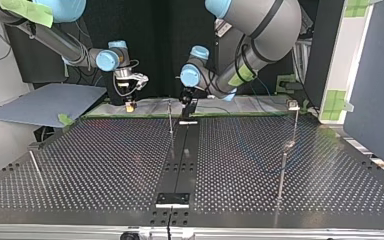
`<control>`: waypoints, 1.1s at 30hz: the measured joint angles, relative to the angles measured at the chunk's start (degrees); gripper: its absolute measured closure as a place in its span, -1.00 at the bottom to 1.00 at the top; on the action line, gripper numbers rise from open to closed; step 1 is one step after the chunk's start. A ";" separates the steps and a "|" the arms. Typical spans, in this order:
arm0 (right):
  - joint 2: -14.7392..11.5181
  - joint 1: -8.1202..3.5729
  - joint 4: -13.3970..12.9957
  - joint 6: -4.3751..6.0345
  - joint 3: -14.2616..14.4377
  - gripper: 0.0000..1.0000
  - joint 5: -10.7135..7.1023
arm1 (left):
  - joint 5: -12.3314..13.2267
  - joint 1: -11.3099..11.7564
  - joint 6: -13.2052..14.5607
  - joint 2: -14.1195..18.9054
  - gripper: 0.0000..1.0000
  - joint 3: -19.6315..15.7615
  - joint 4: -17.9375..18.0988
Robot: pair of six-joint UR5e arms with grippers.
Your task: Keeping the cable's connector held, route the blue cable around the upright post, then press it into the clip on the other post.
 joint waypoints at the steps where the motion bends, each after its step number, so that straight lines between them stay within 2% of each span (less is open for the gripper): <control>1: 0.00 0.00 0.00 0.00 -0.03 1.00 -0.01 | 0.10 0.12 -0.02 -0.08 1.00 0.24 -0.10; 17: -0.01 0.02 0.97 0.09 -1.56 1.00 -0.30 | 3.02 1.53 -0.11 -0.33 1.00 4.79 -3.19; 23: 0.00 0.02 1.19 0.04 -1.85 1.00 -0.37 | 3.42 2.12 -0.01 -2.15 1.00 7.35 -5.61; 27: 0.03 0.02 1.17 0.00 -1.91 1.00 -0.94 | 4.63 2.70 -0.92 -2.75 1.00 9.61 -7.70; 33: 0.06 0.02 0.98 0.03 -2.25 1.00 -1.39 | 5.52 3.18 -1.99 -2.89 1.00 10.46 -8.54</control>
